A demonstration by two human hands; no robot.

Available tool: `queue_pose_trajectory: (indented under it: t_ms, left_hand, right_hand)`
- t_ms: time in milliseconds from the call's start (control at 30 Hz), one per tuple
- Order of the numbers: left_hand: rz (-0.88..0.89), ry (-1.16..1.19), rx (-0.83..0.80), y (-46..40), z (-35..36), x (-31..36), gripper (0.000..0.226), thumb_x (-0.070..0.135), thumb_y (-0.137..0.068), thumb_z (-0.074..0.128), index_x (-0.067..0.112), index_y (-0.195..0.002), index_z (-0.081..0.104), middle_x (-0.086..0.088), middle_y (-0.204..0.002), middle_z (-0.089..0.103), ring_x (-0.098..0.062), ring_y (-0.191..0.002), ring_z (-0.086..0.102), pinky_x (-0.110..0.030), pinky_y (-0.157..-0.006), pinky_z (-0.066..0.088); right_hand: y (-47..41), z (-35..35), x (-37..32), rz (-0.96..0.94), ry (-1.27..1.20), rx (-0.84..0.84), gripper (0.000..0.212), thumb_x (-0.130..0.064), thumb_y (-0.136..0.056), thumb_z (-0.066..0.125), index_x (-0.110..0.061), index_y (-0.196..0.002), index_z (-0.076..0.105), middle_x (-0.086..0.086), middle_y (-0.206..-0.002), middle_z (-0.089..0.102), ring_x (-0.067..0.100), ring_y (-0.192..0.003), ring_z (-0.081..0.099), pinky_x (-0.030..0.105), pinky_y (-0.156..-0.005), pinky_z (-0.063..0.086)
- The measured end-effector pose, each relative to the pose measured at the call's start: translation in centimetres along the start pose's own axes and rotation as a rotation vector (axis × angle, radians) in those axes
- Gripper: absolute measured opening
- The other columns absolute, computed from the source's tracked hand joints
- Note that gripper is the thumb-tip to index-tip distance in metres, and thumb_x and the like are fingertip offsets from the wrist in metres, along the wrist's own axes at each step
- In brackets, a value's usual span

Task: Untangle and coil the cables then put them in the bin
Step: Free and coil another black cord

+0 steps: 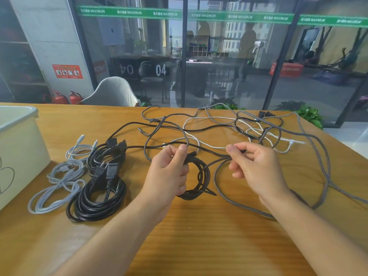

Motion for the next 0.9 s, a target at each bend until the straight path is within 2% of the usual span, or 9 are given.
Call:
queue_pose_trajectory:
  t_ms: [100,167,267,433,567,667,733,833,900]
  left_hand:
    - [0.013,-0.006,-0.015,0.1,0.3,0.2,0.028,0.041,-0.107,0.049,0.015,-0.096,0.048,0.001,-0.066,0.033,-0.015,-0.054,0.023,-0.028,-0.047,0.021]
    - [0.025,-0.02,-0.015,0.1,0.4,0.3,0.028,0.04,-0.107,0.05,0.015,-0.094,0.049,0.001,-0.066,0.034,-0.014,-0.053,0.023,-0.029,-0.047,0.021]
    - [0.032,-0.033,-0.007,0.2,0.4,0.5,0.028,0.039,-0.107,0.05,0.015,-0.092,0.048,-0.001,-0.066,0.032,-0.015,-0.053,0.022,-0.03,-0.048,0.019]
    - [0.039,-0.045,-0.005,0.2,0.4,0.4,0.029,0.039,-0.107,0.051,0.016,-0.089,0.047,-0.002,-0.067,0.031,-0.016,-0.053,0.021,-0.03,-0.047,0.019]
    - [0.057,-0.073,-0.022,0.3,0.8,0.7,0.03,0.038,-0.106,0.052,0.014,-0.09,0.046,-0.003,-0.066,0.033,-0.016,-0.053,0.022,-0.035,-0.051,0.016]
    - [0.061,-0.075,-0.023,0.3,1.0,0.7,0.03,0.038,-0.106,0.052,0.014,-0.089,0.045,-0.004,-0.066,0.032,-0.017,-0.053,0.02,-0.037,-0.052,0.015]
    - [0.065,-0.079,-0.02,0.3,0.8,0.8,0.03,0.038,-0.106,0.052,0.014,-0.089,0.046,-0.003,-0.065,0.033,-0.016,-0.052,0.021,-0.034,-0.049,0.016]
    - [0.063,-0.075,-0.013,0.3,0.6,0.9,0.029,0.036,-0.107,0.051,0.015,-0.088,0.047,0.0,-0.064,0.035,-0.014,-0.05,0.024,-0.03,-0.047,0.02]
    - [0.058,-0.061,-0.013,0.3,0.5,1.0,0.028,0.036,-0.107,0.05,0.015,-0.088,0.047,0.001,-0.063,0.035,-0.013,-0.05,0.024,-0.029,-0.046,0.021]
  right_hand:
    - [0.3,1.0,0.4,0.037,0.043,-0.072,0.012,-0.033,-0.098,0.071,-0.024,-0.097,0.079,-0.013,-0.057,0.061,0.005,-0.055,0.058,0.034,-0.06,0.063]
    - [0.7,1.9,0.8,0.106,-0.034,-0.143,0.016,-0.033,-0.098,0.07,-0.02,-0.096,0.08,-0.009,-0.058,0.058,0.008,-0.06,0.059,0.036,-0.064,0.064]
    - [1.2,2.8,0.5,0.146,-0.107,-0.203,0.021,-0.032,-0.098,0.07,-0.014,-0.094,0.08,0.0,-0.071,0.068,0.016,-0.071,0.072,0.036,-0.068,0.065]
    - [1.8,3.9,0.7,0.198,-0.048,-0.306,0.036,-0.053,-0.092,0.069,-0.019,-0.094,0.081,0.0,-0.082,0.076,0.014,-0.079,0.074,0.03,-0.066,0.061]
    - [1.9,3.9,1.0,0.223,-0.032,-0.304,0.01,-0.024,-0.094,0.074,-0.022,-0.103,0.078,0.003,-0.092,0.079,0.015,-0.083,0.075,0.034,-0.07,0.063]
    - [1.7,3.7,1.4,0.234,-0.015,-0.306,0.018,-0.015,-0.093,0.075,-0.021,-0.11,0.074,0.001,-0.093,0.079,0.019,-0.085,0.077,0.036,-0.073,0.065]
    - [1.8,3.8,1.6,0.234,-0.009,-0.361,0.019,-0.012,-0.094,0.074,-0.02,-0.111,0.075,0.0,-0.095,0.079,0.02,-0.089,0.077,0.035,-0.076,0.064]
    - [2.1,4.4,1.4,0.193,0.054,-0.481,0.021,-0.008,-0.098,0.069,-0.023,-0.11,0.078,0.0,-0.097,0.079,0.013,-0.087,0.073,0.025,-0.077,0.058]
    - [2.2,4.7,1.2,0.17,0.087,-0.523,0.022,-0.007,-0.1,0.067,-0.024,-0.11,0.078,-0.004,-0.099,0.079,0.008,-0.086,0.07,0.027,-0.082,0.057]
Point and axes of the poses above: each hand's wrist, its own y-axis away from the middle knuckle, its own z-axis out of the palm, x = y × z, the point moved 8 cm from there along -y, towards the middle knuckle
